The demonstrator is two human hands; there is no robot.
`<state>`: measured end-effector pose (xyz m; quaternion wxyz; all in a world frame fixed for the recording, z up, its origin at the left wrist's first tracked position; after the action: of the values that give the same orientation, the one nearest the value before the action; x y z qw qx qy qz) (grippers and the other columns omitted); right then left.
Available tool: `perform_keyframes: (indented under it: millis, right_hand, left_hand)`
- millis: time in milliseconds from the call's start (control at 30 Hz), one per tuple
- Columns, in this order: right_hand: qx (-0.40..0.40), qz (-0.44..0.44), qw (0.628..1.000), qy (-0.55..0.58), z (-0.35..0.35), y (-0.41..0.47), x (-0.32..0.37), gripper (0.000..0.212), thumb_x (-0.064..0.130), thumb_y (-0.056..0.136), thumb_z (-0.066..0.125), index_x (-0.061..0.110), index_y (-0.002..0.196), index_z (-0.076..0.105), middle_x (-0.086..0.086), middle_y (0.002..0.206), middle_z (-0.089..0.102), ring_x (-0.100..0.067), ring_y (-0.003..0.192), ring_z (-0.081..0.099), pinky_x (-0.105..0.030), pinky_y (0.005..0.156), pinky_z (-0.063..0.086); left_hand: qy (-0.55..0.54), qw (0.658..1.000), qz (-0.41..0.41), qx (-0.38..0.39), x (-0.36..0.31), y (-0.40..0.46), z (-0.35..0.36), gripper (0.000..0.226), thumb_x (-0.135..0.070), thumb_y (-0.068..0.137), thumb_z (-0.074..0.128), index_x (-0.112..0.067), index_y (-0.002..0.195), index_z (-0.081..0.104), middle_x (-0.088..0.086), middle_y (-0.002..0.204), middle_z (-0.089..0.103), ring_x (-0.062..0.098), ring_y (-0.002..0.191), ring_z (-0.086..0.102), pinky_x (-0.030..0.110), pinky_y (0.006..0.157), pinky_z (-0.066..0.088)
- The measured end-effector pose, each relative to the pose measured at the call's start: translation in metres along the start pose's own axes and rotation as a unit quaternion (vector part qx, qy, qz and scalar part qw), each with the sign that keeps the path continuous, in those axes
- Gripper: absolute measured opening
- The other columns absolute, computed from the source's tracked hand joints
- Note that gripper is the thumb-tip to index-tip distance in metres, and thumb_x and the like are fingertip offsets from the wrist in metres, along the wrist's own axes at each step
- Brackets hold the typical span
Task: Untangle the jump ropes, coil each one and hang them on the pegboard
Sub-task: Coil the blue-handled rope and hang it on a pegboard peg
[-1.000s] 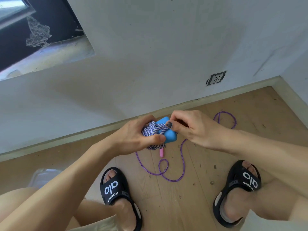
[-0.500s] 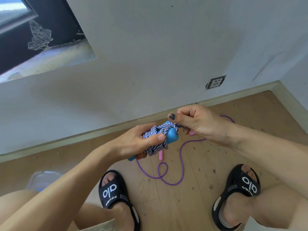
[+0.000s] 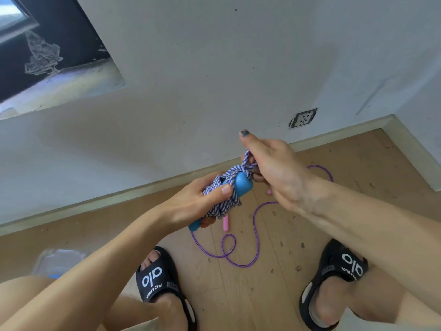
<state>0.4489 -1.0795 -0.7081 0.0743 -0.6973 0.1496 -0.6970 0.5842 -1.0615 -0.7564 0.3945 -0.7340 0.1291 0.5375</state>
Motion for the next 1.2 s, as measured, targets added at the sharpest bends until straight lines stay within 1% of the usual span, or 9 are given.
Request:
perform_keyframes:
  millis: [200, 367, 467, 600, 667, 767, 867, 967, 1200]
  right_hand:
    - [0.04, 0.066, 0.997, -0.012, 0.0, 0.003, -0.018, 0.04, 0.031, 0.098, 0.053, 0.022, 0.064, 0.033, 0.002, 0.053, 0.027, -0.009, 0.036, 0.023, -0.02, 0.041, 0.022]
    - [0.04, 0.016, 0.993, -0.108, -0.011, 0.02, -0.003, 0.045, 0.036, 0.095, 0.057, 0.022, 0.061, 0.032, 0.003, 0.051, 0.023, -0.016, 0.047, 0.019, -0.027, 0.048, 0.02]
    - [0.07, 0.027, 0.993, -0.093, -0.008, 0.017, -0.008, 0.045, 0.042, 0.096, 0.058, 0.022, 0.062, 0.035, 0.004, 0.054, 0.031, -0.012, 0.048, 0.027, -0.027, 0.05, 0.027]
    - [0.109, -0.016, 0.993, -0.049, 0.004, 0.009, 0.0, 0.023, 0.029, 0.1, 0.055, 0.011, 0.086, 0.053, 0.001, 0.075, 0.052, -0.012, 0.072, 0.05, -0.017, 0.066, 0.044]
    - [0.078, -0.021, 0.997, -0.003, 0.006, 0.012, 0.001, 0.015, 0.024, 0.101, 0.055, 0.013, 0.092, 0.052, 0.004, 0.067, 0.051, -0.008, 0.063, 0.05, -0.009, 0.057, 0.042]
    - [0.01, -0.02, 0.999, 0.045, -0.002, 0.02, 0.003, 0.01, 0.021, 0.099, 0.058, 0.012, 0.096, 0.057, 0.014, 0.049, 0.042, -0.005, 0.048, 0.042, -0.013, 0.049, 0.04]
    - [-0.035, 0.017, 0.997, 0.071, -0.01, 0.025, -0.003, 0.012, 0.021, 0.094, 0.065, 0.014, 0.088, 0.058, 0.008, 0.053, 0.039, -0.01, 0.045, 0.039, -0.019, 0.045, 0.037]
    - [-0.07, 0.055, 0.986, 0.145, -0.015, 0.033, -0.012, 0.025, 0.005, 0.088, 0.066, 0.014, 0.078, 0.045, -0.001, 0.056, 0.033, -0.012, 0.035, 0.032, -0.024, 0.043, 0.035]
    - [-0.034, 0.056, 0.992, 0.106, -0.031, 0.05, -0.009, 0.03, -0.007, 0.087, 0.059, 0.016, 0.08, 0.041, -0.001, 0.059, 0.03, -0.009, 0.036, 0.02, -0.017, 0.039, 0.02]
  left_hand:
    - [0.069, 0.997, -0.013, 0.02, 0.004, 0.0, 0.003, 0.074, -0.069, 0.069, 0.063, -0.011, 0.116, 0.058, 0.016, 0.08, 0.062, 0.019, 0.061, 0.051, 0.035, 0.054, 0.043]
    - [0.068, 0.997, -0.039, 0.017, 0.012, 0.002, 0.002, 0.061, -0.069, 0.072, 0.063, -0.017, 0.104, 0.06, 0.002, 0.07, 0.059, 0.021, 0.057, 0.046, 0.035, 0.054, 0.041]
    - [0.078, 0.996, -0.043, -0.004, 0.017, 0.002, -0.002, 0.063, -0.07, 0.072, 0.063, -0.021, 0.113, 0.06, 0.008, 0.076, 0.062, 0.021, 0.06, 0.049, 0.037, 0.055, 0.044]
    - [0.018, 0.998, -0.054, -0.007, 0.023, 0.001, -0.007, 0.06, -0.071, 0.073, 0.061, -0.024, 0.11, 0.06, 0.007, 0.078, 0.058, 0.019, 0.06, 0.046, 0.034, 0.055, 0.042]
    - [0.008, 0.998, -0.059, 0.007, 0.024, 0.004, -0.001, 0.059, -0.073, 0.073, 0.06, -0.025, 0.107, 0.061, 0.006, 0.077, 0.058, 0.021, 0.06, 0.045, 0.032, 0.054, 0.041]
    - [-0.019, 0.997, -0.065, 0.022, 0.026, 0.007, 0.008, 0.054, -0.074, 0.073, 0.058, -0.028, 0.101, 0.061, 0.004, 0.073, 0.059, 0.02, 0.057, 0.043, 0.03, 0.053, 0.039]
    - [-0.023, 0.997, -0.057, 0.036, 0.02, 0.01, 0.014, 0.056, -0.073, 0.075, 0.057, -0.025, 0.103, 0.06, 0.005, 0.073, 0.06, 0.018, 0.055, 0.045, 0.03, 0.052, 0.039]
    - [-0.028, 0.997, -0.049, 0.053, 0.012, 0.015, 0.021, 0.054, -0.071, 0.076, 0.056, -0.022, 0.101, 0.059, 0.003, 0.075, 0.06, 0.013, 0.052, 0.051, 0.028, 0.052, 0.039]
    - [0.009, 0.993, -0.096, 0.07, 0.015, 0.018, 0.024, 0.06, -0.079, 0.076, 0.051, -0.024, 0.098, 0.06, 0.01, 0.074, 0.057, 0.022, 0.051, 0.041, 0.027, 0.049, 0.04]
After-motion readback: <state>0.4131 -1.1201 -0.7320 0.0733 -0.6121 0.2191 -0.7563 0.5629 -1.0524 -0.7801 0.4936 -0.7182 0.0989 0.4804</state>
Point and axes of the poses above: each hand's wrist, its own y-axis towards the middle knuckle, its own z-axis out of the palm, x = y × z, the point moved 10 cm from there along y, towards the middle knuckle
